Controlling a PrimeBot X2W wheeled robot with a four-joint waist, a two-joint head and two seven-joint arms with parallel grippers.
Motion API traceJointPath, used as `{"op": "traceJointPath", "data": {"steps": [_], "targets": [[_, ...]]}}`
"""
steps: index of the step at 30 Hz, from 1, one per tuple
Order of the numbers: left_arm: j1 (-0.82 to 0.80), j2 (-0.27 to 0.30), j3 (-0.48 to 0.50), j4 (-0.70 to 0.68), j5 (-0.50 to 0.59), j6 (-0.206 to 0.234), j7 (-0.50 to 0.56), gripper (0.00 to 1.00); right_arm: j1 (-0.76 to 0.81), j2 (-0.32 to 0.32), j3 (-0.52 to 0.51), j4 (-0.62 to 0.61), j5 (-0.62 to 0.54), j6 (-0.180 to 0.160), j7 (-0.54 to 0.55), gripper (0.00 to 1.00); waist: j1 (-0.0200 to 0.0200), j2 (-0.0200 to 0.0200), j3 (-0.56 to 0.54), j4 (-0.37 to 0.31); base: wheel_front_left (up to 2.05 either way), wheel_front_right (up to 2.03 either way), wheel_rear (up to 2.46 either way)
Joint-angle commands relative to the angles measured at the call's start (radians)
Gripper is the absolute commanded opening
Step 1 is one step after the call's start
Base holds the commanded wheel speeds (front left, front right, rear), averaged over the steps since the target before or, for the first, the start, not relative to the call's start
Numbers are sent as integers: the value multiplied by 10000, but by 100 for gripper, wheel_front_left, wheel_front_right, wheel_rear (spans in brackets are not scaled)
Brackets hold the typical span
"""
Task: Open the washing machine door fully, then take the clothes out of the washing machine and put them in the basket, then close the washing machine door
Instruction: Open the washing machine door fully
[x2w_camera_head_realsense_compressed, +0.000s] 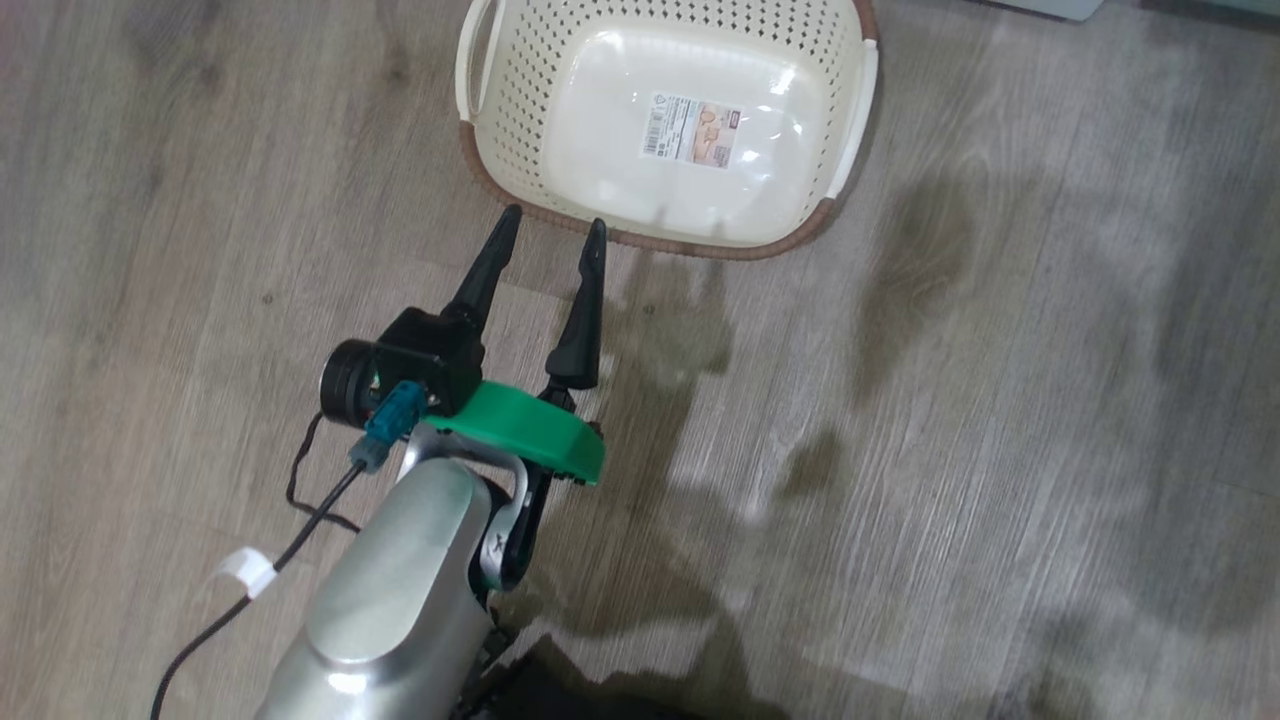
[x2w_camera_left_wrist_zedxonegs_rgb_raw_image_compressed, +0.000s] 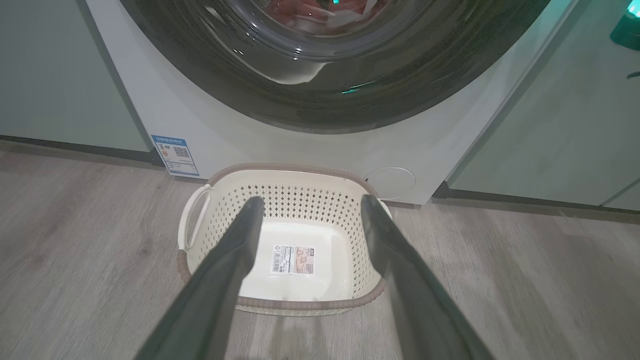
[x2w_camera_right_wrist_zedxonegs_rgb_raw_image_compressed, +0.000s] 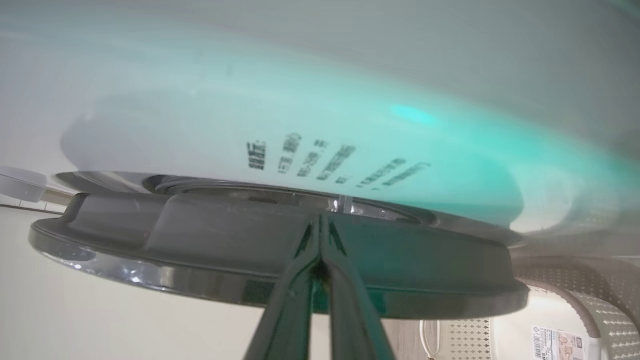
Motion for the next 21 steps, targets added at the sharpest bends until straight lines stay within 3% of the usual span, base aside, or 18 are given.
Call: {"op": "traceJointPath", "data": {"steps": [1, 11, 21], "targets": [[-219, 191, 282, -337, -49, 83, -65, 100, -449, 266, 38, -280, -118, -4, 81, 0, -1, 0, 58, 44, 0, 0, 0], [-298, 191, 157, -422, -262, 174, -65, 100, -899, 390, 284, -347, -179, -4, 402, 0, -1, 0, 207, 198, 0, 0, 0], [-177, 191, 406, -274, -274, 167, -65, 100, 319, 327, 698, -955, 61, -4, 1550, 0, -1, 0, -469, 230, 0, 0, 0]]}}
